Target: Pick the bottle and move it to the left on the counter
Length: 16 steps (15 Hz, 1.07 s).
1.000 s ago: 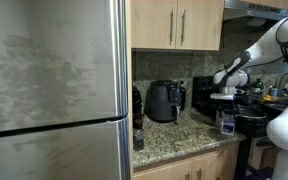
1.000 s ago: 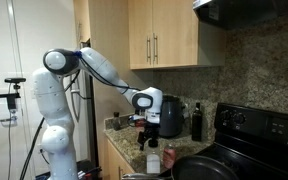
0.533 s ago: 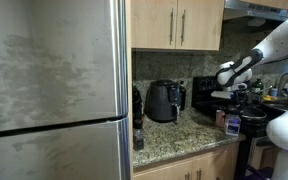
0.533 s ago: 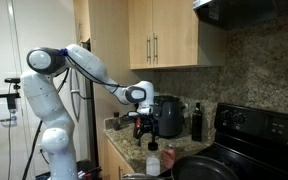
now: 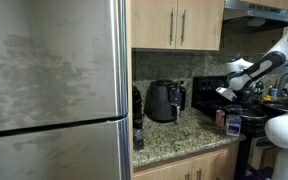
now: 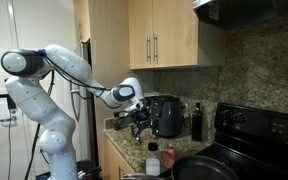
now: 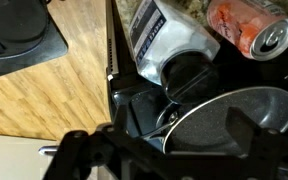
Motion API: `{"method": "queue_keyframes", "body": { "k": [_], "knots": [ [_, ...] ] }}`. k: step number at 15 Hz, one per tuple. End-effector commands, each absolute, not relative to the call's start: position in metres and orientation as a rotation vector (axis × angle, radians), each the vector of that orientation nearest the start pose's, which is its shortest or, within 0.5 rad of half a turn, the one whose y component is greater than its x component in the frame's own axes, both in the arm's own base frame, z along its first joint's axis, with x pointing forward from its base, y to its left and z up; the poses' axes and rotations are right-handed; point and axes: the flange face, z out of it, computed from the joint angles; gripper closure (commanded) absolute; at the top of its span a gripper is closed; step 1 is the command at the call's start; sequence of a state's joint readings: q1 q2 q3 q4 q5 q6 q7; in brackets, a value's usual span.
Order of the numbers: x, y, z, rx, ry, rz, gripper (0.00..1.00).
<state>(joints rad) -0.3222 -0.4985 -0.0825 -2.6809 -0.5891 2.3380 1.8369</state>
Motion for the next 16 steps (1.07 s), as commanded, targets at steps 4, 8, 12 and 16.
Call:
{"method": "queue_keyframes", "body": {
  "k": [4,8,12,16],
  "knots": [
    [0.352,-0.167,0.411,-1.950,2.595,-0.677,0.00],
    [0.349,-0.199,0.416,-1.858,2.492,-0.688,0.00],
    [0.351,-0.214,0.420,-1.889,2.205,-0.736,0.00],
    [0.351,-0.215,0.425,-1.884,2.235,-0.735,0.00]
  ]
}}
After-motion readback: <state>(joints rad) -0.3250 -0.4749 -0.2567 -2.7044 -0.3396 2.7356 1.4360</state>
